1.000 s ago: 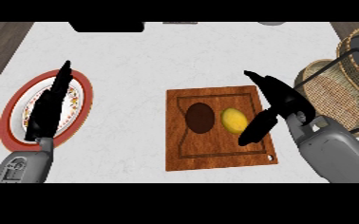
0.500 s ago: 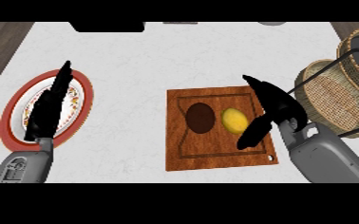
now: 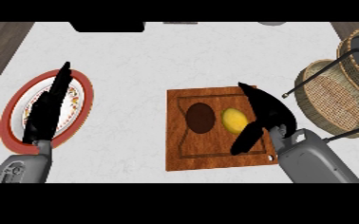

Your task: Pick the lemon from the cutting board and place it in the tiered basket

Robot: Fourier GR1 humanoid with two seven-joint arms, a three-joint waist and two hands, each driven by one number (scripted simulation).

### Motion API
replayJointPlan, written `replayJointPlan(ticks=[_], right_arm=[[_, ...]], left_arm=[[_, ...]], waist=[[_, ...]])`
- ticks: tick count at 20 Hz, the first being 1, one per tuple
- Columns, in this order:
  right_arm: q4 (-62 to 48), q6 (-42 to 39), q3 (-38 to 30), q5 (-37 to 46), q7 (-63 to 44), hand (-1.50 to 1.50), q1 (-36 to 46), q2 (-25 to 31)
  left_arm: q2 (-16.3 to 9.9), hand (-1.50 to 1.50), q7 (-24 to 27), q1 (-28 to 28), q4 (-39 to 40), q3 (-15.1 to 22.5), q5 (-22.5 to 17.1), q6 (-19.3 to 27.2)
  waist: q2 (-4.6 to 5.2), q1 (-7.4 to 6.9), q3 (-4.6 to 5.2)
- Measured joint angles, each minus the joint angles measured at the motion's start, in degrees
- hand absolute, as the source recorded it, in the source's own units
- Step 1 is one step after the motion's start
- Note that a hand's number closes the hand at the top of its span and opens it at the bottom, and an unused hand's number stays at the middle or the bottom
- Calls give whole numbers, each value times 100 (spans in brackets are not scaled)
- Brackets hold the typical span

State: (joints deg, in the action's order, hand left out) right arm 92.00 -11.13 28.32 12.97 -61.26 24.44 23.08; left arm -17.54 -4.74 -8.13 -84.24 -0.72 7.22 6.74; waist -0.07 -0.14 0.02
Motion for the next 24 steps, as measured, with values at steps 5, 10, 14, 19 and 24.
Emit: replayJointPlan(ticks=[5,10,14,19,24], right_arm=[[-326,-74,-120,237,177,-150,-96,-226],[-706,-219,-300,380,324,-150,-37,-493],[-1170,-278,-350,601,469,-150,64,-837],[-1604,-422,-576,781,686,150,65,-1107],[-1729,-890,-415,825,998,150,99,-1054]], left_arm=[[-6,0,75,-83,131,-156,16,-91],[44,0,104,-109,121,-232,72,-153],[84,0,184,-140,255,-289,116,-218],[131,0,58,-77,47,-333,187,-277],[242,0,7,-194,95,-284,297,-205]], waist=[[6,3,-1],[7,0,-1],[10,-5,-1],[7,-8,-2],[-23,-2,29]])
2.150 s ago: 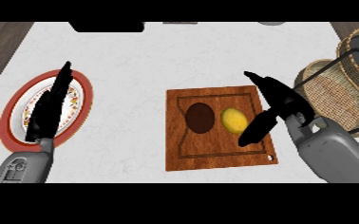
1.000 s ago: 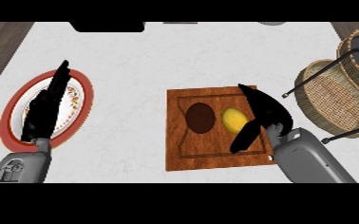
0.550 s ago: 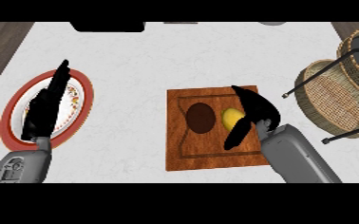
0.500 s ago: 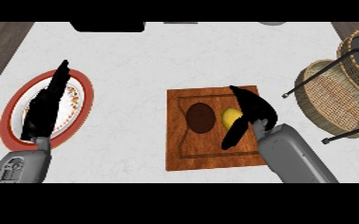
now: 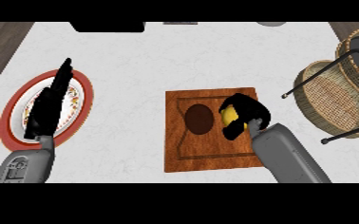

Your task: Pick the lemon from the cutting board and place it in the tiered basket

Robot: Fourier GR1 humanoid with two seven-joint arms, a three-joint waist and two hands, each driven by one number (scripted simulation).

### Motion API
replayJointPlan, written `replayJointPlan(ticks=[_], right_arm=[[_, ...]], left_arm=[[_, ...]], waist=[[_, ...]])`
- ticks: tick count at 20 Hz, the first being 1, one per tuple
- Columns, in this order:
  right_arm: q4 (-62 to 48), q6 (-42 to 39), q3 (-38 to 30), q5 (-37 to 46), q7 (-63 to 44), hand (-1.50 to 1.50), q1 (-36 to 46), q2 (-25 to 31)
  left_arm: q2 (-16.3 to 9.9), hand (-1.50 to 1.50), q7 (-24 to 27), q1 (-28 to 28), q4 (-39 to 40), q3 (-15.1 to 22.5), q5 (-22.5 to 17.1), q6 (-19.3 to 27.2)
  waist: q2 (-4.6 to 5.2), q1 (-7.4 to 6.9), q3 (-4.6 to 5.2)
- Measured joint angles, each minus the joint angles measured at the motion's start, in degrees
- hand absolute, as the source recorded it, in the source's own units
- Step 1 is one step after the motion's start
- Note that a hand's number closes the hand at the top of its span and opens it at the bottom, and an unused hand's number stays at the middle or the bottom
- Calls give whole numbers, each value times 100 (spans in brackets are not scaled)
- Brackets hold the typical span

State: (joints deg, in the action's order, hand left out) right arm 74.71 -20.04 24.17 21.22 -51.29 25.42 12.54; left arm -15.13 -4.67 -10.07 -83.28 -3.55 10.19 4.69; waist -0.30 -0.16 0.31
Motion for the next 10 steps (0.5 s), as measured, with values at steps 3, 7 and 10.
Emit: replayJointPlan(ticks=[3,7,10], right_arm=[[16,-195,125,235,71,150,104,-3],[305,-249,-56,310,70,150,-106,-136],[561,-176,-211,271,-44,150,-244,-349]], left_arm=[[19,0,2,93,-80,-24,-6,-30],[-26,0,-26,46,-56,-131,-13,-127],[9,0,-96,135,-207,-122,2,-161]], waist=[[-1,0,-1],[6,10,-14],[14,13,-23]])
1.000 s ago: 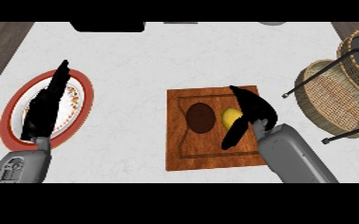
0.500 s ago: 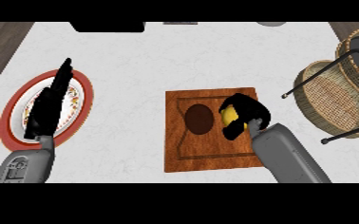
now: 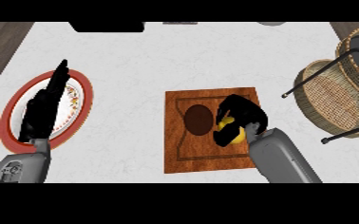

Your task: Pick the lemon from the cutting board and place it in the tiered basket

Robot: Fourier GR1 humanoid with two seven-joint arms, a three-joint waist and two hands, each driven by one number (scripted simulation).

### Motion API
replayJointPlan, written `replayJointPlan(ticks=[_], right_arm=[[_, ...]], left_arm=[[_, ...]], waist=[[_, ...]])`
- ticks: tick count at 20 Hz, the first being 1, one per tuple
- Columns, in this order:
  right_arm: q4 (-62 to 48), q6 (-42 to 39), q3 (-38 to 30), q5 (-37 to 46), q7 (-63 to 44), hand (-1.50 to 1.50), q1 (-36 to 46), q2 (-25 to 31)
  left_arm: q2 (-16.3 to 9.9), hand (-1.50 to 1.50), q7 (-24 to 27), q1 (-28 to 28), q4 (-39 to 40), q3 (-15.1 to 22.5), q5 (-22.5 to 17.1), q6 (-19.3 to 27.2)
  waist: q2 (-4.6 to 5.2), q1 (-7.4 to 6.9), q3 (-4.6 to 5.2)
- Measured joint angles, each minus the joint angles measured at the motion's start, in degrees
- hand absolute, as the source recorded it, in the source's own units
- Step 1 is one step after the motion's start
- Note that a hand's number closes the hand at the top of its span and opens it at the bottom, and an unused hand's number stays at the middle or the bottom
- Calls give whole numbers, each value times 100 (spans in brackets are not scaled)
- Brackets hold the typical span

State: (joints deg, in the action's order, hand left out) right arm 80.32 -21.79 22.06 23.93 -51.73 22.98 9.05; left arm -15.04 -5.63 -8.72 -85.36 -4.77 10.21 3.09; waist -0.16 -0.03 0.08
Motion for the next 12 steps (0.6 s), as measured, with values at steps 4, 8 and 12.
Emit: replayJointPlan(ticks=[4,8,12], right_arm=[[883,-101,292,113,376,150,-570,198],[2097,-339,1253,412,1270,150,-1179,696],[3566,-41,1509,565,2033,150,-1958,1318]], left_arm=[[-43,0,94,103,29,-111,-46,-61],[-36,0,157,240,111,-189,-43,1],[-83,0,210,326,146,-304,-59,42]], waist=[[-16,63,-5],[-109,248,-9],[-130,414,-17]])
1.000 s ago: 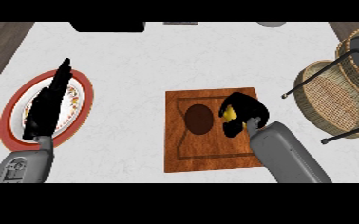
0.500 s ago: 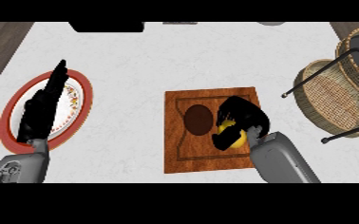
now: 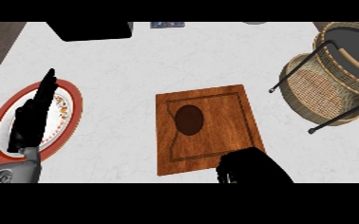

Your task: Pick the lemon from the cutting board and place it in the tiered basket

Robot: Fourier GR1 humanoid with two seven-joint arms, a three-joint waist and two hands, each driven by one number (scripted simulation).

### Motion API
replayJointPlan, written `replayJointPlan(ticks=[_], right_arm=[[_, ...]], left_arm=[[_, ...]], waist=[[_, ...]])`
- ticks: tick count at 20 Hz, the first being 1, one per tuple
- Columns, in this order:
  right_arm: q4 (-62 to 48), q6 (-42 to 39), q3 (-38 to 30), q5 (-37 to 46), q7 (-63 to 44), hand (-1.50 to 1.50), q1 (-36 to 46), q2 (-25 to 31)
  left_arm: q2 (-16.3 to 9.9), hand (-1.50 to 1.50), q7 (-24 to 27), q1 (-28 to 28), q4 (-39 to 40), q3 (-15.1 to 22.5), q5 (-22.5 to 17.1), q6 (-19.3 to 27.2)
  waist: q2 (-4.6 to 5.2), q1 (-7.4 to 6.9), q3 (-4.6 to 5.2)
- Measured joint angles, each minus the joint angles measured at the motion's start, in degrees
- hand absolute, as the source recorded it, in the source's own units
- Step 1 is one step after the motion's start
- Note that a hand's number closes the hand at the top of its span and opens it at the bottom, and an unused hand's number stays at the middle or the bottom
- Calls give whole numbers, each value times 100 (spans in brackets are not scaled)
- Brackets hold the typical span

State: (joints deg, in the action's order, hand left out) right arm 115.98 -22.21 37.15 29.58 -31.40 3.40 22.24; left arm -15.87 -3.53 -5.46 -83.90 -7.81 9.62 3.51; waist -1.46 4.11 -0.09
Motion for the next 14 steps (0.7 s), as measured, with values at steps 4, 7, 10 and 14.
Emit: replayJointPlan(ticks=[4,7,10,14], right_arm=[[1437,518,-365,7,432,150,-725,385],[1894,872,-845,-70,731,150,-979,493],[1992,1160,-1358,-152,1058,150,-1136,545],[2060,1315,-2221,-273,1289,150,-1066,701]], left_arm=[[-5,0,15,119,-102,-19,-8,0],[3,0,16,89,-93,-11,8,8],[81,0,74,94,-77,49,69,68],[103,0,111,85,-51,86,104,68]], waist=[[5,40,-6],[29,39,-3],[50,15,-1],[71,-52,6]])
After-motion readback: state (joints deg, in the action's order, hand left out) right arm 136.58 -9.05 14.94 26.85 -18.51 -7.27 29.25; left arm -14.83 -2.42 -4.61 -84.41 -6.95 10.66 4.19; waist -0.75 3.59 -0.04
